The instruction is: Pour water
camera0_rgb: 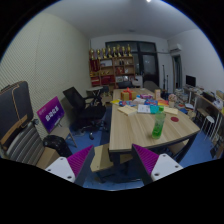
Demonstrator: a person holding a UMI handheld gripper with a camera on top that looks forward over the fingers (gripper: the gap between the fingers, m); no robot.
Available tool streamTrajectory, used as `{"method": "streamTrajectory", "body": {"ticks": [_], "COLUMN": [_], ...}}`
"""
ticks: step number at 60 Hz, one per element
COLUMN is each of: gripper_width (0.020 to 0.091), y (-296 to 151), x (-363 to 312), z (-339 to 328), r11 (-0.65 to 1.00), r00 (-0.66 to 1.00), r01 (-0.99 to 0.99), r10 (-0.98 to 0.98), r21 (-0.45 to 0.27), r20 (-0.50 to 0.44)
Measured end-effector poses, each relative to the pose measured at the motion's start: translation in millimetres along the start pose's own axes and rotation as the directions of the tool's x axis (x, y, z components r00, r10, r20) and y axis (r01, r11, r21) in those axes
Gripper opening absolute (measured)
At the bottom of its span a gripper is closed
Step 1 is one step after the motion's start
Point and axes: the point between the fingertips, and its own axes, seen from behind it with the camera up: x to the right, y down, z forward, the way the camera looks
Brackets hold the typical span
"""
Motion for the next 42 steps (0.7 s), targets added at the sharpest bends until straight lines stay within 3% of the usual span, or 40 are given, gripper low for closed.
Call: {"method": "streamTrajectory", "body": {"ticks": [12,21,42], "gripper_width": [0.0816,0.0804,0.0804], "y": [7.2,2.4,-24.8], "x": [42.8,105.8,278.8], "z": [24.6,56.9,225.0], "r11": [1.0,0.993,0.983], "r00": [1.0,0.999,0.991], "r01": [-0.001,0.041,0.038], "r10": [0.001,-0.037,-0.015], "r21": [0.019,0.111,0.18], "r20": [-0.023,-0.039,-0.131]}}
